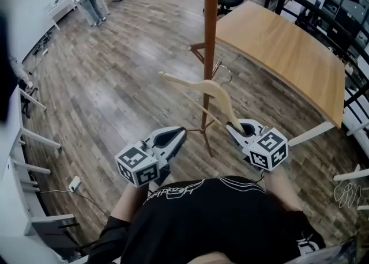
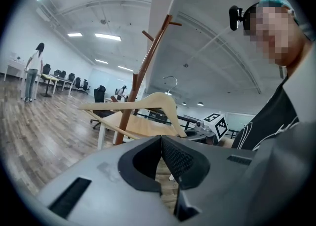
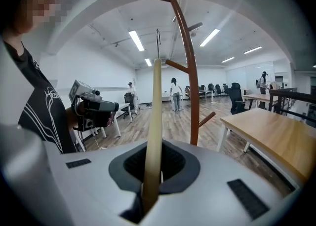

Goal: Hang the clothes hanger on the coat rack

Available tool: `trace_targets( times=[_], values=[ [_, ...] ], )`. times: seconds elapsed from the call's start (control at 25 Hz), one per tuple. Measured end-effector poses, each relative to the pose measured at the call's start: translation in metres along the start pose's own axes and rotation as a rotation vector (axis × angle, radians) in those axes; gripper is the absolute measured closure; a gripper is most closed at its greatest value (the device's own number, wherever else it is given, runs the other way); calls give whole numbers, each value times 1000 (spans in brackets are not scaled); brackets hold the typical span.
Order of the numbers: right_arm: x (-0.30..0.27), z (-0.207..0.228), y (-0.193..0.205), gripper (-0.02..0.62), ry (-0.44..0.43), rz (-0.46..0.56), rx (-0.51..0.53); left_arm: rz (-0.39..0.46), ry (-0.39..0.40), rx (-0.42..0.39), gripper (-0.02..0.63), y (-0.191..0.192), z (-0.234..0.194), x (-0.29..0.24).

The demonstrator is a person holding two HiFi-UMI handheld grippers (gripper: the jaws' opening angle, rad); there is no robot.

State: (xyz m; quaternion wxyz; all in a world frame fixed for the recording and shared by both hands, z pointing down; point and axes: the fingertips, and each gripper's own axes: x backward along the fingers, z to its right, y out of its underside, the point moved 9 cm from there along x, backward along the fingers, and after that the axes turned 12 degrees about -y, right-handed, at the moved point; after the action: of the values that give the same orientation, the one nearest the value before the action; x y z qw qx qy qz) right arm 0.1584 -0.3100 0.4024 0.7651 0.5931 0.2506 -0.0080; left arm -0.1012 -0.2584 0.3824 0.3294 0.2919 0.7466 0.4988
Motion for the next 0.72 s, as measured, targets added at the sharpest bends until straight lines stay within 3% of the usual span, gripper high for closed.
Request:
trace_targets(
  times=[0.24, 0.72],
  values=[
    [-4, 35, -13, 555, -11, -18, 45, 15, -25, 1, 598, -3, 0, -21],
    [-37, 70, -34, 555, 7, -26, 21, 12, -37, 51, 598, -16, -40, -38]
  ],
)
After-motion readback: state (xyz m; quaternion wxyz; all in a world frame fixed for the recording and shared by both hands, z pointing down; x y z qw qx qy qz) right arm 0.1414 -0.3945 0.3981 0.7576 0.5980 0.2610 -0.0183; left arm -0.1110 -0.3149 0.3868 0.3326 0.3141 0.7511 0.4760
